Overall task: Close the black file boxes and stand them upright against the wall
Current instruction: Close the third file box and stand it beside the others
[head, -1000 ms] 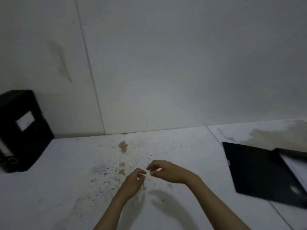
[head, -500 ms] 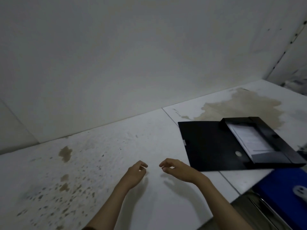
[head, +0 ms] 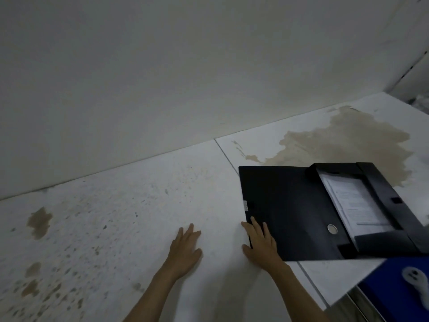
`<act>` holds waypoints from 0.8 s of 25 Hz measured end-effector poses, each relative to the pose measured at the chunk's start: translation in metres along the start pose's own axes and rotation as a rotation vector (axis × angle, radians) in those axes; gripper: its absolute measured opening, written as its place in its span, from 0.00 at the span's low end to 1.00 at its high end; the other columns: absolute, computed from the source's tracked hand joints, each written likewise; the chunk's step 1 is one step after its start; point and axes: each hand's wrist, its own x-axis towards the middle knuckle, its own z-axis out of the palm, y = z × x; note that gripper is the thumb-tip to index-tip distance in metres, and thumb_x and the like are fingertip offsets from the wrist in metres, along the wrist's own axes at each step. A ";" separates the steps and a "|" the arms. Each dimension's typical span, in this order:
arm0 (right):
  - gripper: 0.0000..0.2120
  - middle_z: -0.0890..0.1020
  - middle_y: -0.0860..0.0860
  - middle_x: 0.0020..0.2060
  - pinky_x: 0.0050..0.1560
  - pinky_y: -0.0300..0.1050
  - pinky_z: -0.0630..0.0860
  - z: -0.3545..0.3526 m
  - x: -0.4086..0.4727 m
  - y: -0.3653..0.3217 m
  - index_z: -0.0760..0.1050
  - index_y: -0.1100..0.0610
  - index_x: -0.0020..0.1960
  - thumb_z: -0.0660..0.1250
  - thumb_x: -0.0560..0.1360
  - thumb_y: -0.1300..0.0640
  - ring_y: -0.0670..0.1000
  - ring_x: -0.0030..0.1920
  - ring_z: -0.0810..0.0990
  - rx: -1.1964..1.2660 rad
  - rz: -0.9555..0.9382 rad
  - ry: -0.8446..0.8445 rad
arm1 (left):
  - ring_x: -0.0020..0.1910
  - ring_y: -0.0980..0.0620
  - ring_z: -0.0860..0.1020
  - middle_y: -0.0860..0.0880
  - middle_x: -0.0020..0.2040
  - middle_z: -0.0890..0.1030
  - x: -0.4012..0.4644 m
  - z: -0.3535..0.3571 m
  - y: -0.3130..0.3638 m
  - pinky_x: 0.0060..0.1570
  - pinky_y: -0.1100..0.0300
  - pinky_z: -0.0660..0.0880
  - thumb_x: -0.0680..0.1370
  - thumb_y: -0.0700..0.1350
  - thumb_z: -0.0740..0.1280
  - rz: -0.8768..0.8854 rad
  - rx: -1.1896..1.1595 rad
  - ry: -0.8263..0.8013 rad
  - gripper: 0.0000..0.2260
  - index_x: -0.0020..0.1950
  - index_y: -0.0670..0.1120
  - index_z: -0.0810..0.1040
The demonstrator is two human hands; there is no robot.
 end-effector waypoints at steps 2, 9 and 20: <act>0.29 0.43 0.47 0.77 0.75 0.57 0.45 0.009 -0.004 0.010 0.49 0.44 0.74 0.57 0.78 0.52 0.56 0.76 0.39 -0.016 -0.052 0.031 | 0.76 0.47 0.36 0.49 0.78 0.40 0.007 0.005 0.012 0.74 0.47 0.37 0.80 0.45 0.55 -0.014 0.061 -0.022 0.25 0.76 0.52 0.50; 0.28 0.37 0.47 0.76 0.74 0.55 0.40 0.016 -0.005 0.027 0.43 0.39 0.74 0.53 0.79 0.46 0.53 0.75 0.34 -0.023 -0.133 0.008 | 0.74 0.44 0.31 0.51 0.77 0.37 0.034 0.021 0.057 0.71 0.38 0.33 0.80 0.50 0.54 -0.013 0.177 -0.128 0.25 0.75 0.58 0.49; 0.35 0.29 0.51 0.74 0.72 0.63 0.39 -0.025 0.027 0.041 0.41 0.39 0.74 0.60 0.76 0.48 0.59 0.73 0.28 -0.099 -0.307 -0.376 | 0.75 0.42 0.35 0.54 0.77 0.37 0.047 0.043 0.080 0.70 0.32 0.44 0.79 0.51 0.55 -0.203 0.316 0.022 0.28 0.74 0.63 0.44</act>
